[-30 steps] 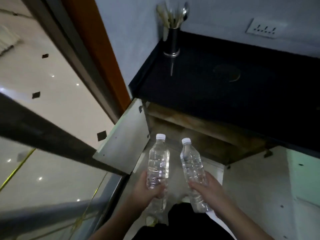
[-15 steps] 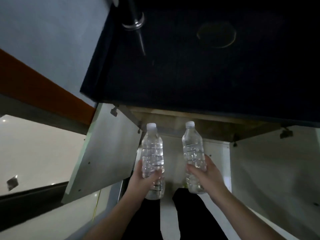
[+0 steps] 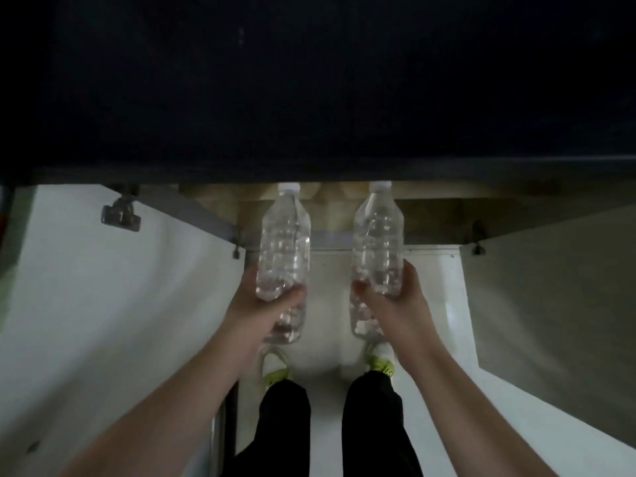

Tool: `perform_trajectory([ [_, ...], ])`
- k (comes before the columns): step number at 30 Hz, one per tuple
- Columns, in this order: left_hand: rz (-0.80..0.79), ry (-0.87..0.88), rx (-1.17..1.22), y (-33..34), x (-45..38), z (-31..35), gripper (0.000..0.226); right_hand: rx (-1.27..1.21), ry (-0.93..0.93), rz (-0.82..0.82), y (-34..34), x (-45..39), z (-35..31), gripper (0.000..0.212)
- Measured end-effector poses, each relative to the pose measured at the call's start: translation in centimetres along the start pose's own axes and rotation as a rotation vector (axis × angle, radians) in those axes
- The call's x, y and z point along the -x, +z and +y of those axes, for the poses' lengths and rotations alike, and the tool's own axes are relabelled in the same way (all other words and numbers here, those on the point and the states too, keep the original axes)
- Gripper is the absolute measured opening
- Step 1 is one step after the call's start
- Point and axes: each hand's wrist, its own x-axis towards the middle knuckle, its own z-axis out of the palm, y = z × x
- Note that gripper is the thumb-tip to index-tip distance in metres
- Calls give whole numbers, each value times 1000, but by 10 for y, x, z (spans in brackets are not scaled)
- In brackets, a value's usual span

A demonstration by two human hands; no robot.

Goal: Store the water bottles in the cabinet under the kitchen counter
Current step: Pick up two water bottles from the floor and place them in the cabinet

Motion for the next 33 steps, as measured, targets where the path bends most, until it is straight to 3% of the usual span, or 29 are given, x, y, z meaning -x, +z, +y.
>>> perform_trajectory([
  [6, -3, 75, -9, -2, -55, 18, 60, -1, -106, -76, 28, -48, -2, 76],
  [10, 23, 112, 11, 2, -86, 24, 65, -18, -186, -104, 35, -73, -7, 71],
  [15, 111, 135, 7, 17, -121, 25, 62, 96, -292, -5, 47, -101, -12, 75],
  [26, 229, 226, -56, 34, -151, 29, 82, 125, -344, 161, 72, -137, -22, 75],
  [30, 266, 272, -159, 28, -157, 29, 90, 178, -340, 191, 76, -148, -24, 67],
  [33, 294, 348, -261, 23, -161, 29, 83, 214, -368, 221, 80, -154, -26, 63],
])
